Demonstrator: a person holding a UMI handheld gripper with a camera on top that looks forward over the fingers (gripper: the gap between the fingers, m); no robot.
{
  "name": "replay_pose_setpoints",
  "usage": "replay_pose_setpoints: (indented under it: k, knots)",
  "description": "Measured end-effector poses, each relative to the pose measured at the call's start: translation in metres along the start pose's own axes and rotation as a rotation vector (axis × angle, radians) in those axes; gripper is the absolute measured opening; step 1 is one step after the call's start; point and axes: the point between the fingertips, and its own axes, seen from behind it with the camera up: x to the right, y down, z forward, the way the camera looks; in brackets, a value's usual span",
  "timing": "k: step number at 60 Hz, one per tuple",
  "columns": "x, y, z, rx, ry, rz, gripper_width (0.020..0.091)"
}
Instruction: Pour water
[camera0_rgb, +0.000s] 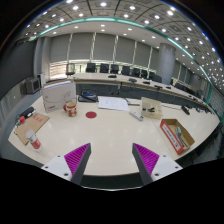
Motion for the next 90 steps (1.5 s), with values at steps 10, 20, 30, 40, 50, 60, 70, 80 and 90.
replay_pose_setpoints:
  k: [10,20,30,40,50,60,70,80,90]
  knots:
    - [-0.034,0.003,-0.001,-0.002,-0.023,-0.021,0.0857]
    - [-0.105,0.022,0.001,0.002,-0.066,-0.037,0.0857]
    - [-0.200,0.057,0.013,-0.024,-0.127,-0.009,0.0859]
    - [-0.308,0.090,0.032,-0.045,-0.224,-0.027,0.0857]
    - [-0.392,0.085,0.055,0.041,-0.279,-0.058,0.0857]
    - [-0.427,0.061,0.096,0.117,-0.228,-0.023,0.0857]
    - [-0.442,0.041,0.125,0.196,-0.201,0.009,0.0663]
    - [-0.443,0.034,0.135,0.234,-0.179,0.040,0.0500]
    - [-0.444,0.029,0.131,0.234,-0.208,0.062,0.0378]
